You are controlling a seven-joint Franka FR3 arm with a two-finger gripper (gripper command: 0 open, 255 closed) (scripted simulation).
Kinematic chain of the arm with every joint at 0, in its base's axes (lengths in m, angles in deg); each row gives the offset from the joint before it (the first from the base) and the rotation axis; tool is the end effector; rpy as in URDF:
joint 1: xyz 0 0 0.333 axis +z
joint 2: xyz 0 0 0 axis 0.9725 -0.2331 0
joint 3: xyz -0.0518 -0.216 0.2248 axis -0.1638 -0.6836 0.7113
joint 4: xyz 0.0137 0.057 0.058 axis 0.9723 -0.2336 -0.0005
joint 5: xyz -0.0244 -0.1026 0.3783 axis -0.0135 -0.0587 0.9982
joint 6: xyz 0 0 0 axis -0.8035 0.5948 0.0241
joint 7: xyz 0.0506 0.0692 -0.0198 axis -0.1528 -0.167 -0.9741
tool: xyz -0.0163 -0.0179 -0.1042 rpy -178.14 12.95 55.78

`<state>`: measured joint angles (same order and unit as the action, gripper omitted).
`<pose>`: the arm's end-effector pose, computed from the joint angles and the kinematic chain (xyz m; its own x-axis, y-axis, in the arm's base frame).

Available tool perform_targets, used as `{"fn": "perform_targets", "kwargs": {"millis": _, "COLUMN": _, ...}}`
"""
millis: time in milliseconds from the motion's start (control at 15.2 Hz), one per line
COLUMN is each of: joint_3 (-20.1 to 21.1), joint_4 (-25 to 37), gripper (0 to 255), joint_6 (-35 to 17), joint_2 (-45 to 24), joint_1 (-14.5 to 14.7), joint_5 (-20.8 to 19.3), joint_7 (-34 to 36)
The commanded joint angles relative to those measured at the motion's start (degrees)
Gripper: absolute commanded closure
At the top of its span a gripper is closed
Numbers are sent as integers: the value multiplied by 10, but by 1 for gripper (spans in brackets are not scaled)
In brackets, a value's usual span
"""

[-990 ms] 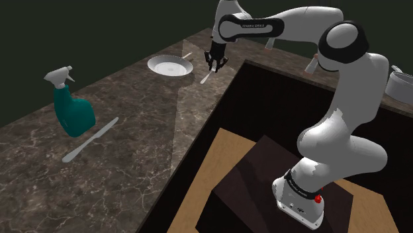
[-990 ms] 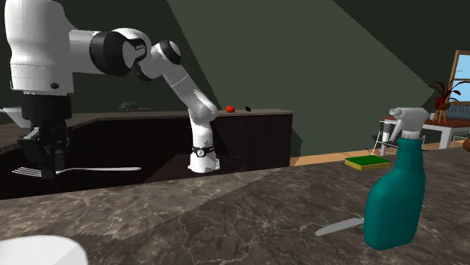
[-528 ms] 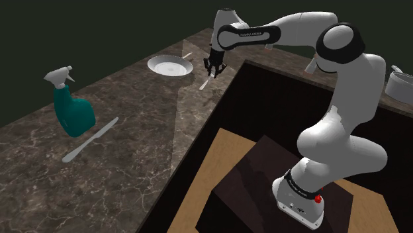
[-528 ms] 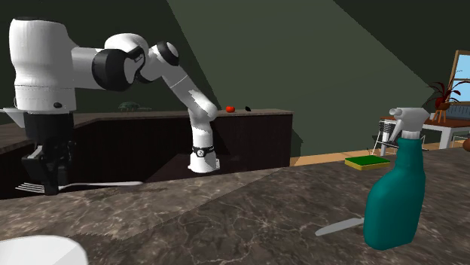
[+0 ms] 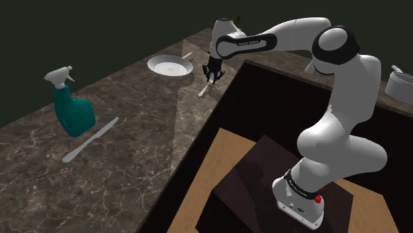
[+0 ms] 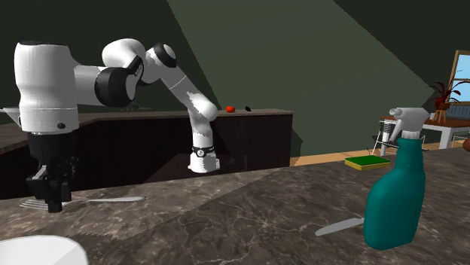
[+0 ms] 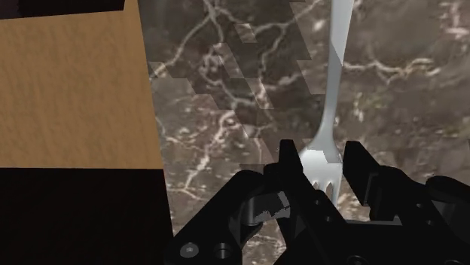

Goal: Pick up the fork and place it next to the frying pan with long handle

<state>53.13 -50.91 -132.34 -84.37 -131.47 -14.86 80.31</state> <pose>0.6639 -0.1568 0.3446 0.3333 -0.9405 0.0656 -0.9420 -0.3351 -0.0184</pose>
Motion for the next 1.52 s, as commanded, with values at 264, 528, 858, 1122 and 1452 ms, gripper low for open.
{"fn": "perform_targets", "kwargs": {"millis": 264, "joint_3": -2, "joint_4": -2, "gripper": 255, "joint_6": -4, "joint_2": -2, "joint_1": 1, "joint_5": -2, "joint_7": 2}}
{"fn": "perform_targets", "kwargs": {"millis": 528, "joint_3": -2, "joint_4": -2, "gripper": 0, "joint_6": -4, "joint_2": -2, "joint_1": 1, "joint_5": -2, "joint_7": 2}}
{"fn": "perform_targets", "kwargs": {"millis": 858, "joint_3": -2, "joint_4": -2, "gripper": 0, "joint_6": -4, "joint_2": -2, "joint_1": 1, "joint_5": -2, "joint_7": 2}}
{"fn": "perform_targets", "kwargs": {"millis": 1122, "joint_3": 24, "joint_4": 21, "gripper": 0, "joint_6": 44, "joint_2": 31, "joint_1": -10, "joint_5": 28, "joint_7": -15}}
{"fn": "perform_targets", "kwargs": {"millis": 1452, "joint_3": 24, "joint_4": 21, "gripper": 0, "joint_6": 44, "joint_2": 31, "joint_1": -10, "joint_5": 28, "joint_7": -15}}
